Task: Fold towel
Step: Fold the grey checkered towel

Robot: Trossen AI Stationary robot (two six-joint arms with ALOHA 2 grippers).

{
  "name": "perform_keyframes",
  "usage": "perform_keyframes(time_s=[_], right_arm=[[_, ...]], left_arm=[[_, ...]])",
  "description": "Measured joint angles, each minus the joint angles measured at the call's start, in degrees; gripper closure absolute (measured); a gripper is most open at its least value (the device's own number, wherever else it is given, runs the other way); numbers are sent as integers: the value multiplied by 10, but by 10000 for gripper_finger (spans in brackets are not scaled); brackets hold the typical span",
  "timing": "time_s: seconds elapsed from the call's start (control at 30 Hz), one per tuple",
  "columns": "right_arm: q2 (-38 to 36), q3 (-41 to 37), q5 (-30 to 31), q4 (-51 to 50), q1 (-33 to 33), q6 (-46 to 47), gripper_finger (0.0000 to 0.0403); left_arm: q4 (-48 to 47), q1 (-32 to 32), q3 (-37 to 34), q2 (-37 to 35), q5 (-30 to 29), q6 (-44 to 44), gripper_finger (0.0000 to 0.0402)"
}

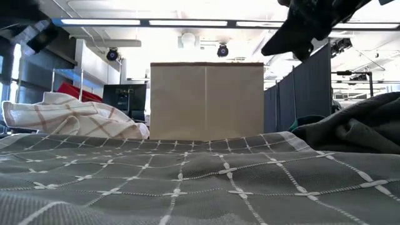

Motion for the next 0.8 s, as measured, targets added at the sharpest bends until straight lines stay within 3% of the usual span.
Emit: perform_keyframes(time_s=[0.1, 0.23, 0.33, 0.7, 0.8], right_arm=[[-9, 0, -5, -9, -14, 0, 403], [-9, 0, -25, -33, -31, -18, 403], [-8, 0, -36, -62, -53, -36, 393], [1, 0, -116, -150, -175, -127, 219], [23, 0, -141, -152, -206, -154, 181]], left_arm=[[-43, 28, 11, -41, -10, 51, 401], [-143, 90, 26, -81, 17, 53, 401], [-216, 138, 31, -99, -1, 50, 401], [-245, 276, 11, -79, 102, 56, 347], [-245, 295, -1, -72, 106, 56, 337]])
